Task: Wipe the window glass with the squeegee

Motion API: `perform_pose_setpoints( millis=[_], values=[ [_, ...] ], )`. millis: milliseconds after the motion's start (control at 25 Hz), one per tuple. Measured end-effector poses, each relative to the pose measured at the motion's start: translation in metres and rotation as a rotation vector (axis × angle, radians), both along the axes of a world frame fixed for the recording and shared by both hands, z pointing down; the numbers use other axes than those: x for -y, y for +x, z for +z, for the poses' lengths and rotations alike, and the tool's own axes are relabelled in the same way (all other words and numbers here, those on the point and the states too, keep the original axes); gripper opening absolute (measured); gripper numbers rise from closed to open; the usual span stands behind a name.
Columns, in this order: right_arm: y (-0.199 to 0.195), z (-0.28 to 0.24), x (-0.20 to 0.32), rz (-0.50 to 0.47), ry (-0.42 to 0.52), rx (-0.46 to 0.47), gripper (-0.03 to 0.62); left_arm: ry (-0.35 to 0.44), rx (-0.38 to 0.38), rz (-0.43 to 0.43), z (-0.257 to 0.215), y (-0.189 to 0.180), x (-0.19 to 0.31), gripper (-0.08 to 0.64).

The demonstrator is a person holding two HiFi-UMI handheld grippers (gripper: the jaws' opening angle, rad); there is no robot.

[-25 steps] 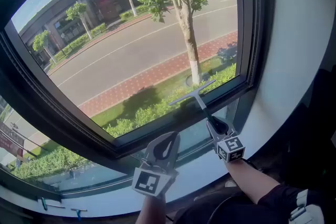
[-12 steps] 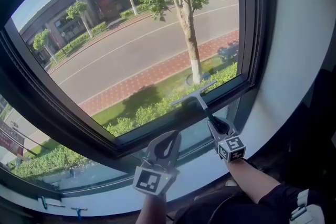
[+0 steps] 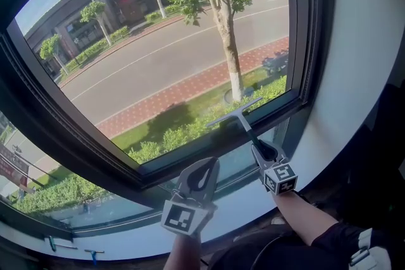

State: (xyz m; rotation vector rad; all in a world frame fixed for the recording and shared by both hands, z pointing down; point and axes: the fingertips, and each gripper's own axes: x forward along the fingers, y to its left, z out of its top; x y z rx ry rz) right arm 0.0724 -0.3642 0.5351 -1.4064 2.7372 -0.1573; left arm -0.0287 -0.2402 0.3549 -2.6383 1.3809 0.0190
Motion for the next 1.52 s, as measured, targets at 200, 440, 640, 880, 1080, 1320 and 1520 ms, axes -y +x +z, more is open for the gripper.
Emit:
perform_pose_setpoints(
  millis=[200, 440, 640, 880, 1080, 1320, 1520],
  values=[
    [-0.003, -0.005, -0.003, -0.003, 0.014, 0.013, 0.1, 0.001, 0.003, -0.008, 0.002, -0.006, -0.004, 0.003],
    [-0.014, -0.029, -0.01, -0.018, 0.084, 0.005, 0.1, 0.007, 0.004, -0.012, 0.0, -0.015, -0.008, 0.003],
    [-0.02, -0.07, -0.019, -0.012, 0.155, 0.03, 0.1, 0.006, 0.004, -0.009, -0.001, -0.023, -0.017, 0.003],
    [-0.024, -0.141, -0.031, -0.007, 0.264, 0.111, 0.1, 0.014, 0.0, -0.013, -0.003, -0.034, -0.027, 0.003],
    [-0.038, -0.208, -0.043, -0.031, 0.414, 0.116, 0.1, 0.021, -0.009, -0.024, -0.005, -0.044, -0.032, 0.003],
    [-0.06, -0.286, -0.049, -0.069, 0.555, 0.165, 0.1, 0.06, -0.004, -0.041, -0.026, -0.052, -0.034, 0.003],
    [-0.086, -0.344, -0.049, -0.124, 0.641, 0.192, 0.1, 0.127, 0.041, -0.048, -0.056, -0.056, -0.025, 0.003]
  ],
)
